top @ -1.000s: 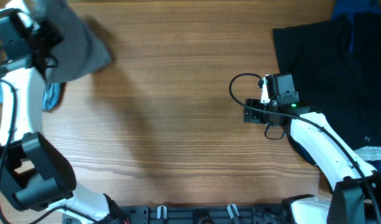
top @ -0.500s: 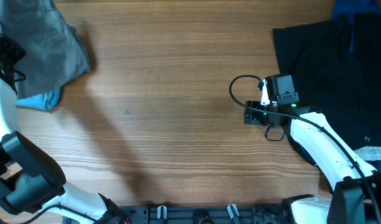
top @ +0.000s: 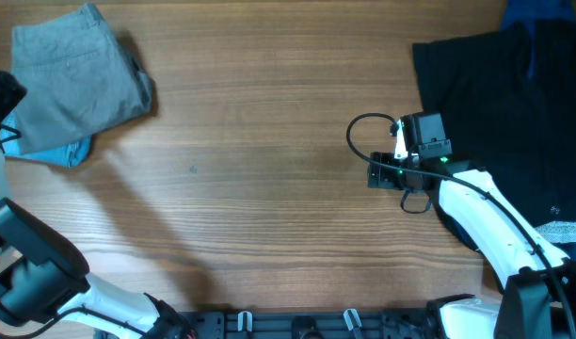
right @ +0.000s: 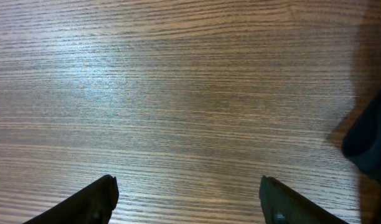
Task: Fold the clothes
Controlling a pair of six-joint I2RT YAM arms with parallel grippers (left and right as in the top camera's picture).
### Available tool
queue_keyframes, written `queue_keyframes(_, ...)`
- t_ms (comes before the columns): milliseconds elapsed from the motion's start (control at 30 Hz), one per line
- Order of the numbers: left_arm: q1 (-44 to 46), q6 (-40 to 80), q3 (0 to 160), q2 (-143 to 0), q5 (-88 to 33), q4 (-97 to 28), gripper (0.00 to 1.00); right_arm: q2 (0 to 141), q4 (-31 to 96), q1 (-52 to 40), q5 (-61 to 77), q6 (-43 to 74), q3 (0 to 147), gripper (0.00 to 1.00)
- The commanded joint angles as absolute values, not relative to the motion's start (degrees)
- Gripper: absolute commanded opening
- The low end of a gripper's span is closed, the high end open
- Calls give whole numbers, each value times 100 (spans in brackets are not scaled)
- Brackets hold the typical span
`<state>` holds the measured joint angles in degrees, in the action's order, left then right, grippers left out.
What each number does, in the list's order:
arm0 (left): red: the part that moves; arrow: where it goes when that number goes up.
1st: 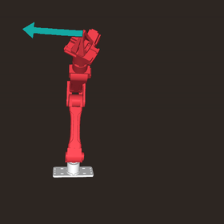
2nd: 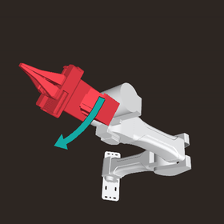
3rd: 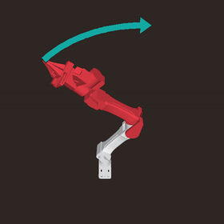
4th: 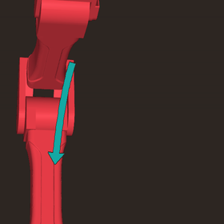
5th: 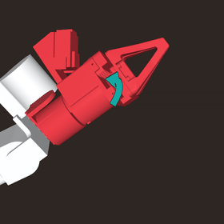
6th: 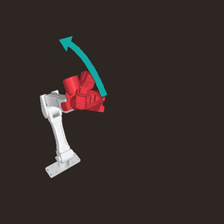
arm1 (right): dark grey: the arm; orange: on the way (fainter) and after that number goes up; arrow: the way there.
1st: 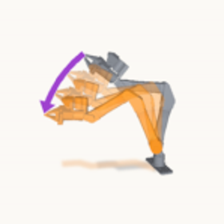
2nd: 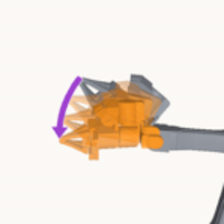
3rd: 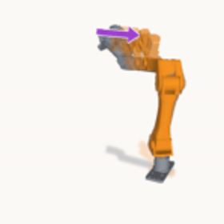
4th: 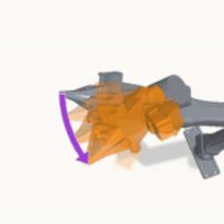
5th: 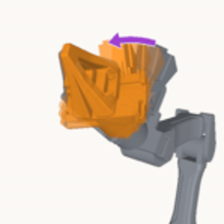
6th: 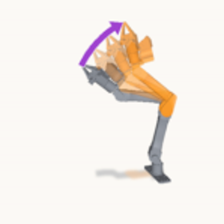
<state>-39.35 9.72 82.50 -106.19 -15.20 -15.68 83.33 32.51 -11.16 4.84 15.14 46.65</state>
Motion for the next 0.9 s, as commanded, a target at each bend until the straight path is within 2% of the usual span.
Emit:
queue_keyframes(0,-3699,963,8379,-10698,-2836,-1831,83,8254,3096,-1116,692,1498,4692,82)
queue_keyframes(100,-3138,958,8379,-10698,-2851,-2449,88,8261,2891,-1116,945,1507,4692,84)
queue_keyframes(200,-2368,961,8379,-10698,-2851,-3247,100,8265,2899,-1116,952,1509,4689,84)
queue_keyframes(233,-2167,961,8379,-10698,-2849,-3474,100,8265,2945,-1116,952,1509,4689,84)
queue_keyframes(267,-1922,961,8379,-10700,-2845,-3787,100,8265,2987,-1118,954,1516,4689,79)
queue_keyframes(300,-1712,961,8361,-10700,-2847,-4042,100,8265,3030,-1116,954,1520,4687,69)
queue_keyframes(333,-1481,961,8342,-10700,-2840,-4353,100,8265,3074,-1116,952,1518,4687,54)
queue_keyframes(467,-611,961,8176,-10707,-2346,-5433,100,8265,3096,-1116,952,1520,4685,19)
queue_keyframes(533,-342,961,8053,-10707,-2263,-5638,100,8265,3089,-1116,950,1518,4687,17)
queue_keyframes(567,-185,961,7953,-10707,-2255,-5717,95,8265,3092,-1116,950,1518,4685,17)
queue_keyframes(600,80,965,7601,-10707,-2241,-5701,65,8265,3109,-1116,950,1514,4687,17)
queue_keyframes(633,117,982,7500,-10707,-2244,-5649,53,8265,3114,-1116,950,1514,4685,17)
queue_keyframes(767,252,1317,6751,-10707,-2246,-4930,31,8265,3114,-1116,950,1500,4685,21)
queue_keyframes(800,252,1455,6602,-10707,-2246,-4753,23,8265,3111,-1116,950,1500,4687,21)
queue_keyframes(833,252,1566,6464,-10707,-2246,-4578,21,8265,3114,-1116,950,1503,4687,22)
queue_keyframes(867,250,1590,6324,-10707,-2246,-4416,14,8265,3116,-1116,950,1503,4685,22)
